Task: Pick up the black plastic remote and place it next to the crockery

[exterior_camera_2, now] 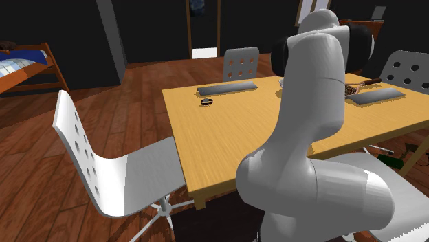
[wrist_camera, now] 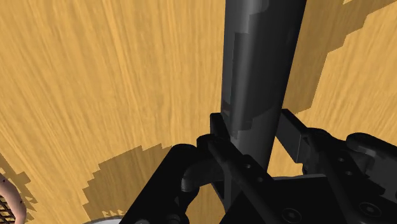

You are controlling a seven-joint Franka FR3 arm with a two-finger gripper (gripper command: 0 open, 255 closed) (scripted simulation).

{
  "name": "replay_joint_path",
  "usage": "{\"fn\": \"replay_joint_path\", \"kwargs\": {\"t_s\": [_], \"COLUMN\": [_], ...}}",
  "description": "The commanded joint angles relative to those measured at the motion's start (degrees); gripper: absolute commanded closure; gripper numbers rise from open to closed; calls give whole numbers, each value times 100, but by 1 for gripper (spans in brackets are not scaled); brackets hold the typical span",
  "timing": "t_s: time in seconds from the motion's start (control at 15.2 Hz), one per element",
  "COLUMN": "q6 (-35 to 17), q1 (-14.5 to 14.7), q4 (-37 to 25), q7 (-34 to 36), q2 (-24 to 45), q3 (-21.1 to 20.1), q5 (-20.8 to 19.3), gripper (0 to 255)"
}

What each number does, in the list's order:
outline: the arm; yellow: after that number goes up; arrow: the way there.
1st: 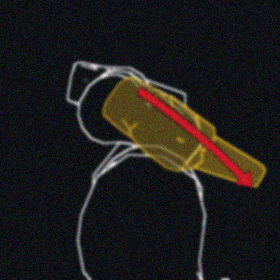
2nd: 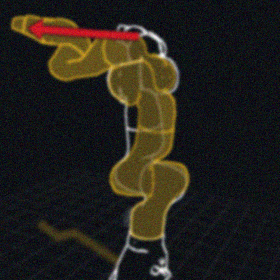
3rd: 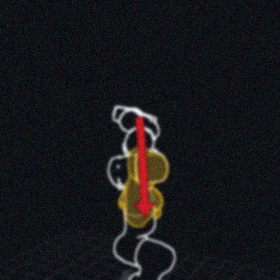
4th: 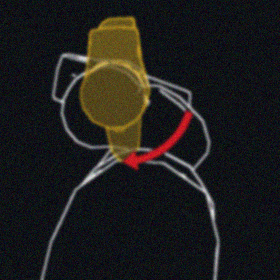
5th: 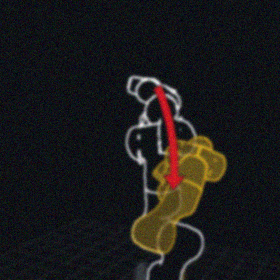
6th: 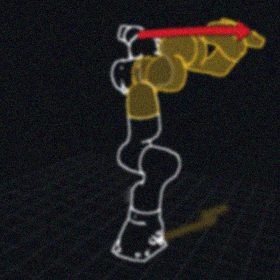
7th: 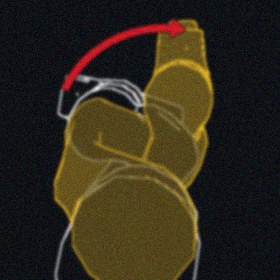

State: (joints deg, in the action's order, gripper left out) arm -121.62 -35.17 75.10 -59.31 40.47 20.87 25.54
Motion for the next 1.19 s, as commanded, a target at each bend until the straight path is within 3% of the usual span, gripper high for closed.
{"fn": "replay_joint_path", "kwargs": {"t_s": [0.0,0.79,0.86,1.12], "q6": [-129,-360,-360,-360], "q1": [-4,-16,-15,-16], "q4": [71,181,181,181], "q7": [-40,-115,-115,-115], "q2": [59,190,189,189], "q3": [-22,-70,-70,-70], "q5": [35,105,105,105], "gripper": [255,255,0,0]}}
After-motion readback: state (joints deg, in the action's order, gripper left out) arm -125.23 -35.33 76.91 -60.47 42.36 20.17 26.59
